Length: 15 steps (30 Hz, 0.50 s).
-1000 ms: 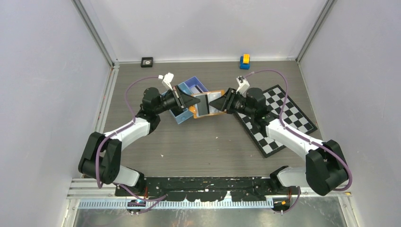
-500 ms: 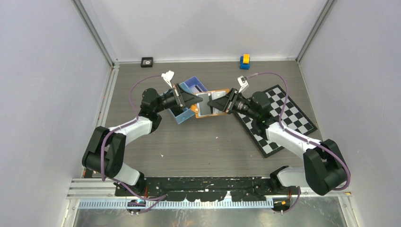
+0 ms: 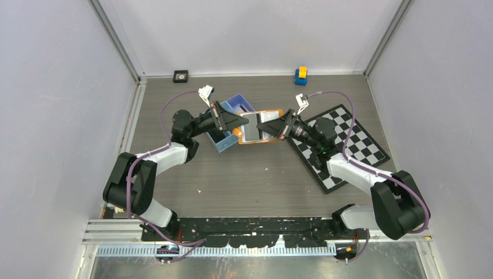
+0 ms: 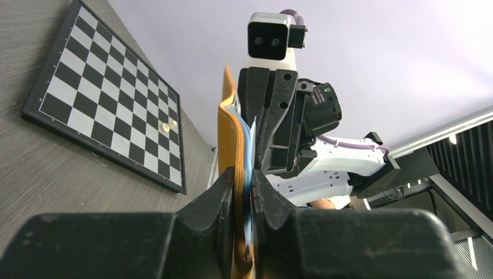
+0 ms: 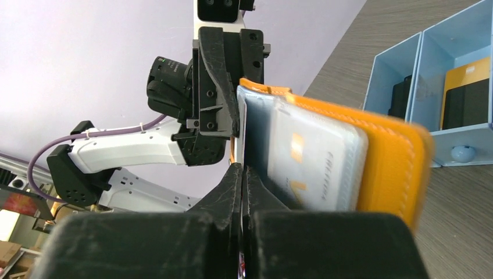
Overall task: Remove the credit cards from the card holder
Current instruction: Remove the credit card from the card holder.
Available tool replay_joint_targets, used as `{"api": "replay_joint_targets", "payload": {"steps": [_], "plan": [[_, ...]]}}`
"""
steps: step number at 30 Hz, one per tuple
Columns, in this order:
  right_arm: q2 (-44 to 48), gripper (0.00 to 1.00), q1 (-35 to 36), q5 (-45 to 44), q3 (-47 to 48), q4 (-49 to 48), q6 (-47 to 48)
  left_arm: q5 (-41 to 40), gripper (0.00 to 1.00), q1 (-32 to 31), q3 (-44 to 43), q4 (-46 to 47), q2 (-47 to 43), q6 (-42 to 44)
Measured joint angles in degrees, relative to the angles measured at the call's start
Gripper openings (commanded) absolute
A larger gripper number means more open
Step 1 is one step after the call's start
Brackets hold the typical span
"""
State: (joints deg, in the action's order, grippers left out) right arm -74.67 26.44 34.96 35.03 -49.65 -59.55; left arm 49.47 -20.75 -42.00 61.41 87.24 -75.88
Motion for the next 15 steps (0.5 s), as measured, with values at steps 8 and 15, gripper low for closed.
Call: {"api": "replay_joint_targets", "payload": {"steps": [8, 15], "plan": [[0.0, 0.00, 0.1, -0.2, 0.1, 2.1, 0.0, 0.1, 0.43, 0.1, 0.0, 1.2, 0.4, -0.7], [0.0, 0.00, 0.0, -1.8, 0.1, 5.8, 1.1, 0.0, 0.14, 0.1, 0.0, 1.3, 1.8, -0.8]]}}
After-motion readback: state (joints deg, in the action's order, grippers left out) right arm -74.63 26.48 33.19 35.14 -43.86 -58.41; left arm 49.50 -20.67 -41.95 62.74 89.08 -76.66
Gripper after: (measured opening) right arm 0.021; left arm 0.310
